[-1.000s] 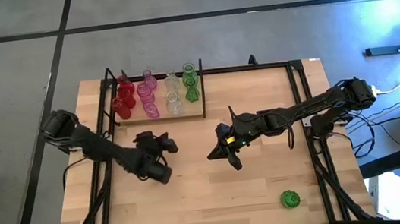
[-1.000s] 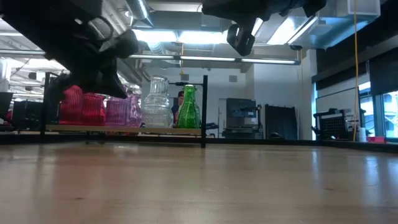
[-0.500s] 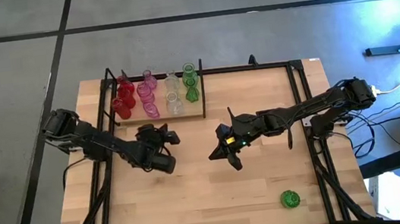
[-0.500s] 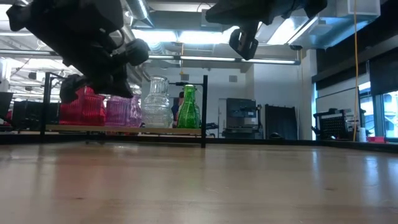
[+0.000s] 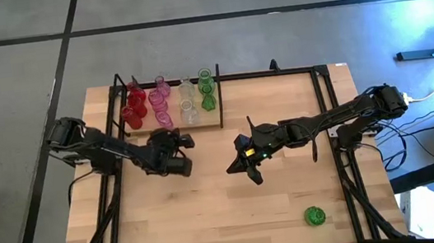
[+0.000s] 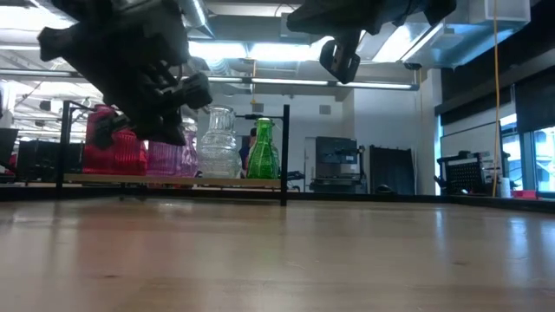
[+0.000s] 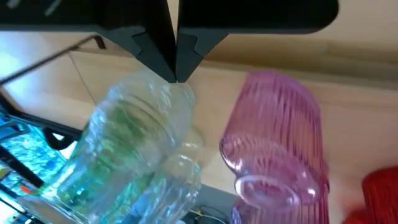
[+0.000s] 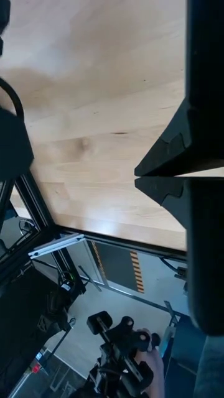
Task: Sort vases onto shelf
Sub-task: Put the purple vase on the shelf aligned with the other purple vases, then put the green vase on the shelf aligned with the other green vases
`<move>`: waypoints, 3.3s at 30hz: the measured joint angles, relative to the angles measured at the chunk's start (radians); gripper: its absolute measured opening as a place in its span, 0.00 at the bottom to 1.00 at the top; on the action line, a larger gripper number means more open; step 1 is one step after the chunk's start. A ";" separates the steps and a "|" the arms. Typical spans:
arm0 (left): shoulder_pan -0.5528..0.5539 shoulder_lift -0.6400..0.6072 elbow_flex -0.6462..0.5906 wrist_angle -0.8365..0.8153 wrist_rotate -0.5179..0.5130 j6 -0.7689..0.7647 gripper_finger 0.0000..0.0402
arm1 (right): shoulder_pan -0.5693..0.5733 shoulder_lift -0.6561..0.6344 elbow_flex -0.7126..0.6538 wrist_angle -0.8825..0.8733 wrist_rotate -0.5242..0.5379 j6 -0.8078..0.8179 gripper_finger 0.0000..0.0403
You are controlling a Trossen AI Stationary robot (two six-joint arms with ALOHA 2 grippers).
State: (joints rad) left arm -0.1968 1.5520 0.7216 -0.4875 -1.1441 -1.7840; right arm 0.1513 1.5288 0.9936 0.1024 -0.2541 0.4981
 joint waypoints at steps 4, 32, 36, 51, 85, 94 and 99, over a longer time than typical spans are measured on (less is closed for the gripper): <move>0.037 0.000 0.000 0.001 -0.001 0.039 0.00 | 0.000 0.000 0.000 -0.001 -0.010 0.002 0.00; 0.095 0.000 0.000 -0.094 -0.018 0.043 0.00 | 0.000 0.000 0.000 -0.027 -0.039 0.013 0.00; 0.120 0.000 0.000 -0.106 -0.011 0.043 0.00 | 0.000 0.000 0.000 -0.028 -0.049 0.013 0.00; 0.036 -0.032 0.000 -0.091 0.000 0.033 0.00 | 0.000 0.000 0.000 -0.051 -0.054 0.004 0.00; -0.503 -0.066 0.325 0.047 0.142 0.592 0.00 | 0.659 -0.550 0.000 -0.899 0.250 0.286 0.05; -0.488 -0.066 0.325 0.047 0.168 0.590 0.00 | 0.929 -0.383 0.000 -0.925 0.398 0.548 0.43; -0.488 -0.066 0.325 0.051 0.169 0.585 0.00 | 0.963 -0.284 0.000 -0.917 0.444 0.569 0.57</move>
State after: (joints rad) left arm -0.6846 1.4857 1.0466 -0.4365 -0.9752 -1.1995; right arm 1.1141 1.2451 0.9932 -0.8146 0.1898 1.0666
